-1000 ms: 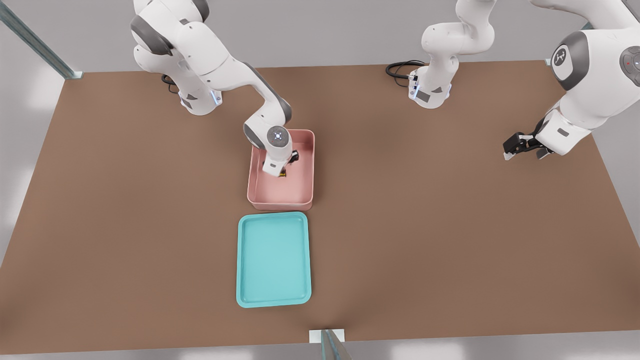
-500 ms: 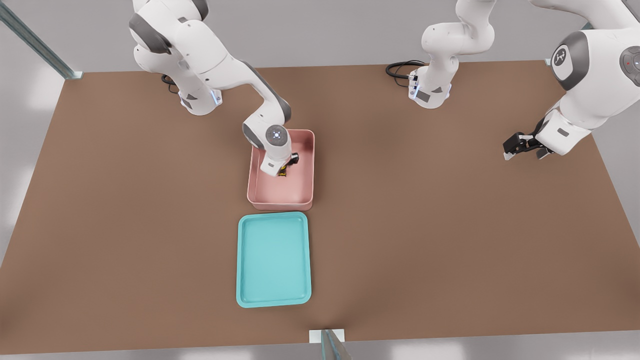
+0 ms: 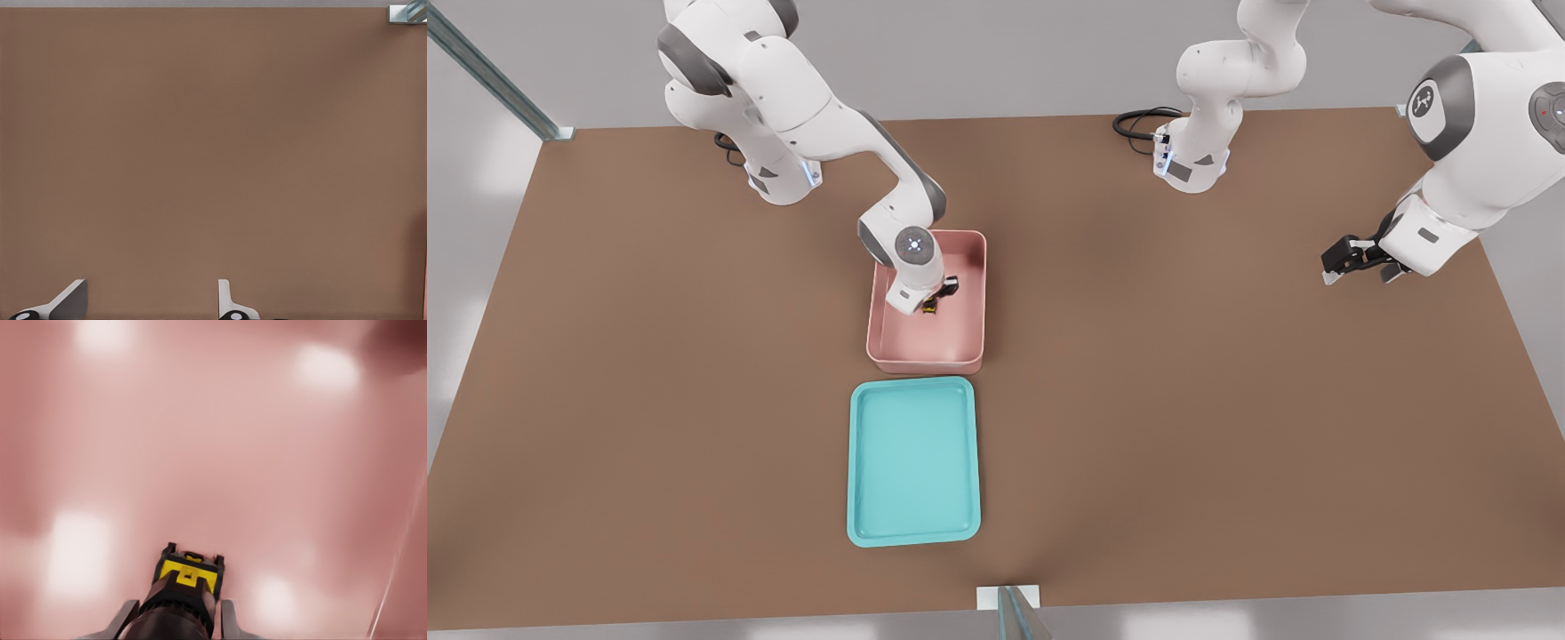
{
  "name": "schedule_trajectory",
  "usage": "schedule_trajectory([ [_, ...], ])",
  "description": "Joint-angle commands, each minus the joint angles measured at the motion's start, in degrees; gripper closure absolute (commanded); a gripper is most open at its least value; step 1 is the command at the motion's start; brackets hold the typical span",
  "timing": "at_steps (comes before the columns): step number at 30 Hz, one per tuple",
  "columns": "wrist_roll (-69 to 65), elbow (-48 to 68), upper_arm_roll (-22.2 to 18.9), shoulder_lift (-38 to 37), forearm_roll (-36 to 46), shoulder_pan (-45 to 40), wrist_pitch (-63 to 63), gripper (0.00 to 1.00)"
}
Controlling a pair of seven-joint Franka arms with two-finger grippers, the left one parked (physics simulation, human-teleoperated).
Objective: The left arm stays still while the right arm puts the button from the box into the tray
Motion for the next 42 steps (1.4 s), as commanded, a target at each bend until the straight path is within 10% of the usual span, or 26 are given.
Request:
schedule_trajectory([
  [1, 2.58, 0.09, -0.06, -0.04, 0.66, 0.0, 0.01, 0.43],
  [14, 0.21, 0.7, -0.59, -2.33, -0.04, 0.18, -0.52, 0.51],
  [19, -18.59, 13.62, -2.44, -10.15, 0.13, -1.75, -20.2, 0.51],
  [22, -26.42, 44.03, -2.35, 3.29, -0.22, -8.17, -42.09, 0.51],
  [27, -35.74, 62.32, -8.33, 20.96, -1.98, -9.66, -27.15, 0.49],
  [31, -34.86, 59.33, -8.24, 21.31, -3.03, -9.93, -32.86, 0.29],
  [32, -34.51, 59.42, -8.06, 21.23, -2.94, -9.93, -34.09, 0.04],
  [37, -37.32, 69.87, -7.44, 13.32, -3.03, -10.01, -64.76, 0.0],
  [39, -35.03, 44.4, -11.31, -11.1, -3.12, -12.92, -53.7, 0.0],
  [42, -34.24, 42.01, -12.19, -15.42, -3.12, -13.97, -59.23, 0.0],
])
